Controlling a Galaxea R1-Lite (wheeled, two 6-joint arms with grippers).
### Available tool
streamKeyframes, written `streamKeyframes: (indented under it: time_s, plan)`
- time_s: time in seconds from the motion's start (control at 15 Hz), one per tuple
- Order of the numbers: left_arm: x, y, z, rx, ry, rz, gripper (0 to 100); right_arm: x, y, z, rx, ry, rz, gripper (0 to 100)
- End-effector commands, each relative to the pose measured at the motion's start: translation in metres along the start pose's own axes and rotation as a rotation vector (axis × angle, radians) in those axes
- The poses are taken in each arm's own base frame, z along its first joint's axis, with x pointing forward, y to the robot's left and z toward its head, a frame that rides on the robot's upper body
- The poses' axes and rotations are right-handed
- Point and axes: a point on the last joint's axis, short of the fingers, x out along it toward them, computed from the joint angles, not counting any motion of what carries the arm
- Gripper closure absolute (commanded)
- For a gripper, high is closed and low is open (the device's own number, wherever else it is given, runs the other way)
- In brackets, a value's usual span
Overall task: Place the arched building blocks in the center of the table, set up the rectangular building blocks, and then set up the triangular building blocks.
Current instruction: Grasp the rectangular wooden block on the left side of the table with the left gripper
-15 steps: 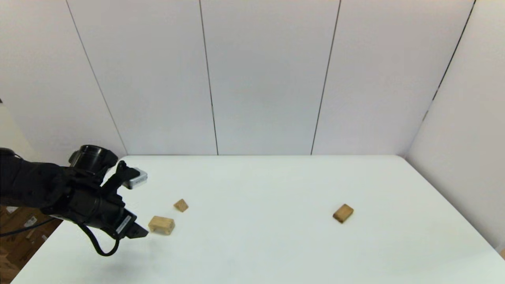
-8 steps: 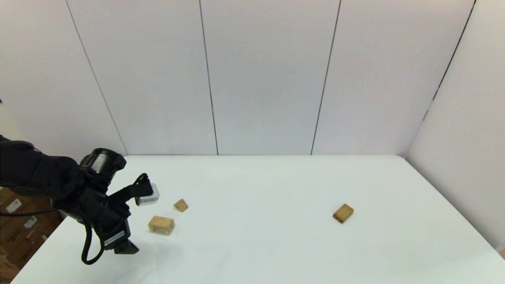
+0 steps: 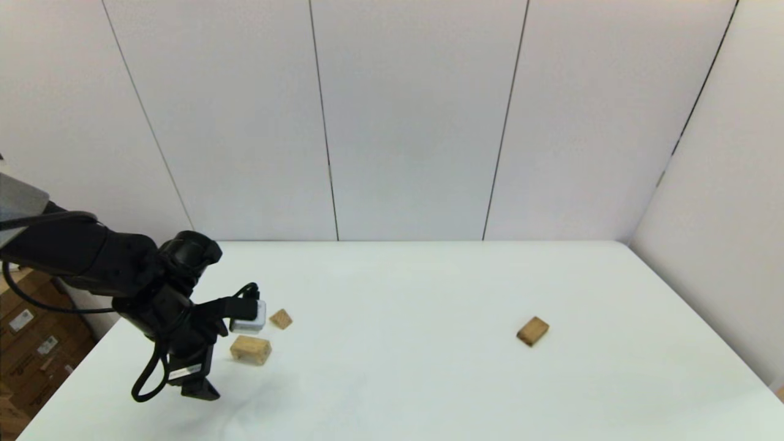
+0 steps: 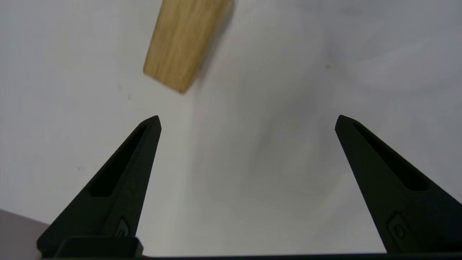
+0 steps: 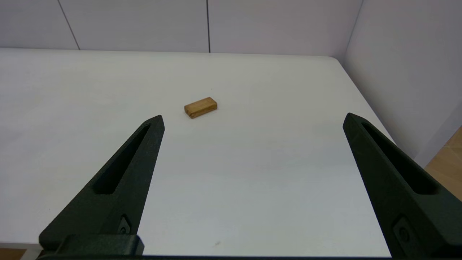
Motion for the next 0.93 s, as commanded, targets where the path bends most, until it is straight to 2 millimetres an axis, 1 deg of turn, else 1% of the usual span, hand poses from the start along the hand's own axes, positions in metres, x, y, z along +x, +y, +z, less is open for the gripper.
streamKeyframes:
  time_s: [0.07, 0.33, 0.47, 0.67, 0.8, 0.93]
  plan:
    - [0.018, 0.006, 0.021, 0.063, -0.007, -0.028, 0, 0.000, 0.000, 0.000, 0.000, 0.000, 0.001, 0]
    - [0.022, 0.013, 0.039, 0.125, -0.038, -0.023, 0, 0.000, 0.000, 0.000, 0.000, 0.000, 0.001, 0]
    - [0.019, 0.015, 0.042, 0.147, -0.031, -0.043, 0, 0.000, 0.000, 0.000, 0.000, 0.000, 0.001, 0]
    - [0.014, 0.017, 0.040, 0.232, -0.020, -0.069, 0, 0.000, 0.000, 0.000, 0.000, 0.000, 0.001, 0]
    - [0.011, 0.020, 0.035, 0.305, -0.012, -0.087, 0, 0.000, 0.000, 0.000, 0.000, 0.001, 0.001, 0]
    - [0.012, 0.020, 0.033, 0.326, -0.002, -0.116, 0, 0.000, 0.000, 0.000, 0.000, 0.000, 0.001, 0]
